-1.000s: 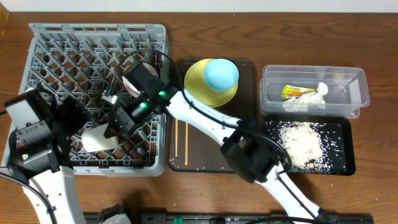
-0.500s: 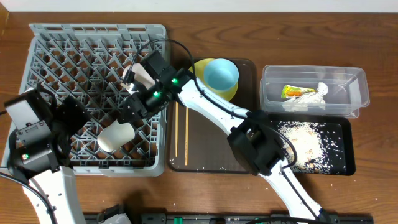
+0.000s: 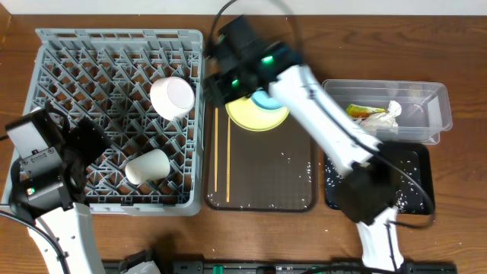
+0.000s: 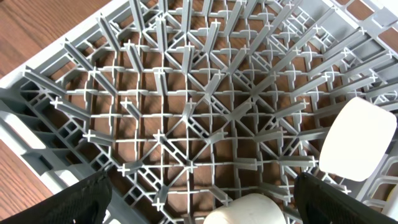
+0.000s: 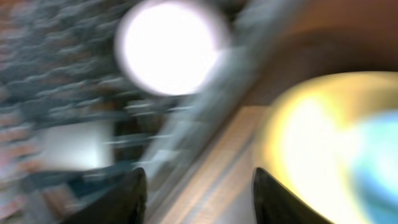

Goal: Sort waste into correct bins and load items into the dishwasher

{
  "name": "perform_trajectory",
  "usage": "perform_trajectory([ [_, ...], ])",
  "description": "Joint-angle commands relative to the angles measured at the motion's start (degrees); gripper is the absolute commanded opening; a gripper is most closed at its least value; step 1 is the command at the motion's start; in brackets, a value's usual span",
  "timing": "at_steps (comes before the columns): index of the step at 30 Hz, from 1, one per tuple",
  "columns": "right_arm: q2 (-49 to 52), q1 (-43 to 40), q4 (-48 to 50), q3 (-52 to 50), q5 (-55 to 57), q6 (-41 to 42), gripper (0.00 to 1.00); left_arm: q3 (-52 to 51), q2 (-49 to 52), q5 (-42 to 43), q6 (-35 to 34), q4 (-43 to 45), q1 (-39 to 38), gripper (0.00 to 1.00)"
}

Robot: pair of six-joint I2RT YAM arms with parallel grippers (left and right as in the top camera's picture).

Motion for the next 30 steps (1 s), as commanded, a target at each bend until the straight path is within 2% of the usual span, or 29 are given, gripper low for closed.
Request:
perform_trajectory([
  [1,-0.39,-1.42,-2.95,0.11,23.06,-3.89,0.56,0.92,0.04,-0.44,-0.11,0.00,0.35,0.94],
  [6,2.95,-3.06,-7.50,-0.04,19.45,-3.89,0.56,0.92,0.04,-0.44,-0.11,0.00,0.35,0.94],
  [14,11.26,-2.34,-8.44,-0.04,19.41,-3.87,0.55,0.92,0.04,-0.44,-0.11,0.00,0.35,0.94],
  [18,14.45,-2.36,-8.39,-0.04,19.39,-3.85,0.50,0.92,0.04,-0.44,-0.11,0.00,0.35,0.94],
  [21,15.08,-2.36,-8.33,-0.04,19.39,-3.87,0.27,0.92,0.04,-0.44,-0.11,0.00,0.35,0.95],
  [23,14.93,-2.36,-8.20,0.00,19.37,-3.87,0.17,0.92,0.04,-0.44,-0.11,0.00,0.35,0.94],
  [26,13.07,-2.36,-8.17,0.20,19.15,-3.87,0.07,0.92,0.04,-0.44,-0.11,-0.02,0.35,0.95],
  [27,12.09,-2.36,-8.20,0.50,19.15,-3.87,0.01,0.92,0.04,-0.44,-0.11,0.00,0.35,0.94],
  [30,8.02,-2.36,-7.65,0.98,18.27,-3.89,0.01,0.92,0.04,-0.44,-0.11,0.00,0.35,0.94],
])
